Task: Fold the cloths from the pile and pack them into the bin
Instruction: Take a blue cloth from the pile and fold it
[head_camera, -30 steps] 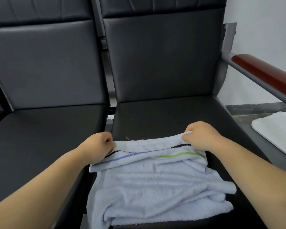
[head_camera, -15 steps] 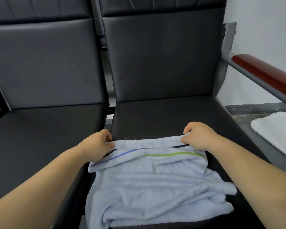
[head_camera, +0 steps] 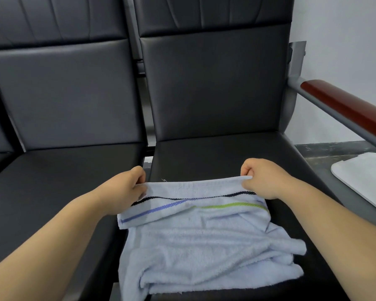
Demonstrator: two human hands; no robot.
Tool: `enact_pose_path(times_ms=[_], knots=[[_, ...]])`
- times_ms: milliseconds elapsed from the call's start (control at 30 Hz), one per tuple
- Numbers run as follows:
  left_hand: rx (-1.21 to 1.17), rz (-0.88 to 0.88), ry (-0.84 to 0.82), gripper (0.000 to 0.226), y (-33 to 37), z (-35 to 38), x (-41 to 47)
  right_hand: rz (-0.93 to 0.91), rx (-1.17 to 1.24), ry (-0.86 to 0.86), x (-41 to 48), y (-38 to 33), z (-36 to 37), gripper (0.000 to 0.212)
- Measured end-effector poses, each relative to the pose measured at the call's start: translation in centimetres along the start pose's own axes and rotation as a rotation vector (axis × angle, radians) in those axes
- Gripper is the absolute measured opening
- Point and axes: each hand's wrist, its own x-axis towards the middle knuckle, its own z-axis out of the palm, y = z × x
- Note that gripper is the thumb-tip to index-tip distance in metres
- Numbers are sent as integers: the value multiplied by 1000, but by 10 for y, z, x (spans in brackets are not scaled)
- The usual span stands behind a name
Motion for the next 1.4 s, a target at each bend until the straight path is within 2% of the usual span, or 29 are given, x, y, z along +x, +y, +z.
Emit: enact_pose_path(times_ms=[200,367,433,533,600,700,767,833,900,967,1033,1100,1133,1200,1267,1333,1400], knots=[[116,17,52,13,-6,-11,-17,24,18,88,-16,-4,-9,11],[133,-64,104,14,-11,-13,-26,136,185,133,-28,0,-11,8],[132,-122,135,13,-11,-12,-27,216,342,162,-30,0,-11,14],[57,-210,232,12,-12,-8,-26,382,824,106,-36,-6,-13,29],[-174,-325,329,12,-11,-4,-19,399,1039,67,-36,-11,-15,34],[-794,-466,373,10,-2,3,-7,250,1144,102,-32,-16,-18,33],[-1078,-354,425,7,11,-5,-1,93,1175,208,-30,-22,-27,17],[-1183,-178,507,14,26,-23,0,-32,1229,367,-29,-28,-43,6],[-1240,-3,574,9,42,-40,-6,-120,1287,513,-31,-28,-60,8],[-1243,127,629,15,53,-56,-11,-175,1274,617,-36,-23,-76,9],[-1240,201,618,19,59,-65,-18,-181,1139,686,-45,-15,-84,10],[-1132,194,605,16,59,-63,-25,-147,934,701,-57,-9,-85,10],[-1003,159,603,15,56,-59,-28,-124,849,683,-62,-4,-82,9],[-736,92,546,14,43,-50,-32,-74,762,600,-65,6,-72,13],[-582,42,418,13,28,-41,-33,1,703,440,-63,18,-63,16],[-527,-19,271,16,16,-35,-33,103,612,236,-60,30,-56,20],[-612,-87,74,17,9,-29,-33,239,482,31,-62,38,-50,15]])
